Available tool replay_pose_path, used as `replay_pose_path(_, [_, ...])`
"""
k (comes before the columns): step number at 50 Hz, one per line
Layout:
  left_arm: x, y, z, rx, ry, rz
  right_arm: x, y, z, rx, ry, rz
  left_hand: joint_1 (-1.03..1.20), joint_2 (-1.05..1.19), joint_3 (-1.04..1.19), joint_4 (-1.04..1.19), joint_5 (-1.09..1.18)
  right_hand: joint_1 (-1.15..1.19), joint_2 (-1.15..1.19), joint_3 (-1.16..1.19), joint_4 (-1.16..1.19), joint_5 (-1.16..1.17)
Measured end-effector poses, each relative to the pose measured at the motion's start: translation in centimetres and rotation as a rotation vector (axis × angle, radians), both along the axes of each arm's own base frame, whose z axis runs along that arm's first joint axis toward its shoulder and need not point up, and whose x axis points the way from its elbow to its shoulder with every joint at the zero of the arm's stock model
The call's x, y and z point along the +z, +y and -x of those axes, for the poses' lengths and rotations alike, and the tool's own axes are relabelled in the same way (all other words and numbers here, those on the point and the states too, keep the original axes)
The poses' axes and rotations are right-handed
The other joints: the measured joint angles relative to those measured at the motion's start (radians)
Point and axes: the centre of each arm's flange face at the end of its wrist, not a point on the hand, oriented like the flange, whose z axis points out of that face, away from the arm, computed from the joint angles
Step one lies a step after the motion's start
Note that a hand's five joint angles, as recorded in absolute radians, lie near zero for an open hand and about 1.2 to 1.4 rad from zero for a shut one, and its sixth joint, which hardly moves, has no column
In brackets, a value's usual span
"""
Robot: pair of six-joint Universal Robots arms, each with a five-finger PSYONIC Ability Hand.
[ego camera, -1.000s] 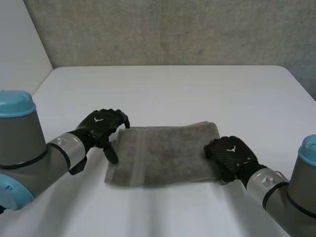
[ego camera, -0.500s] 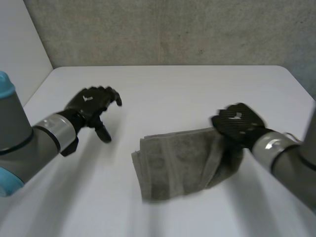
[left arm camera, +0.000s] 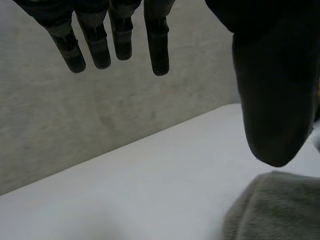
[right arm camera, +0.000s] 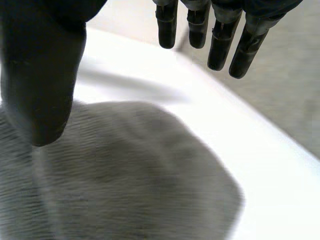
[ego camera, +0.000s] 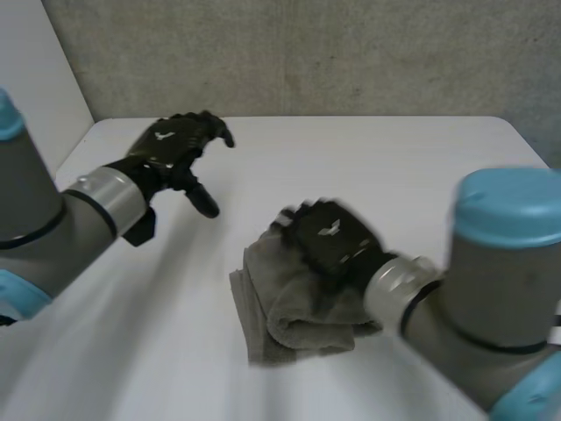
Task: Fold the towel.
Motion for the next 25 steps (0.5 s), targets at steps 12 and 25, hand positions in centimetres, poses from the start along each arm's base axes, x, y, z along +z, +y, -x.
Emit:
replay_pose_path(12, [-2.2,2.8,5.3,-0.123,0.031,-0.082,1.9,-4.7,5.8,-0.214,-0.09,-0.051,0.0,0.001,0.001,0.0,0.002,-0.002,0.0,0.0,0.0,0.0])
replay_pose_path(25, [-10.0,5.0,6.7,-0.054,-0.055,-0.3,-2.9,-6.7,6.6,-0.26,-0.084,-0.237,0.001,0.001,0.002,0.002,0.002,-0.002,0.0,0.0,0.0,0.0])
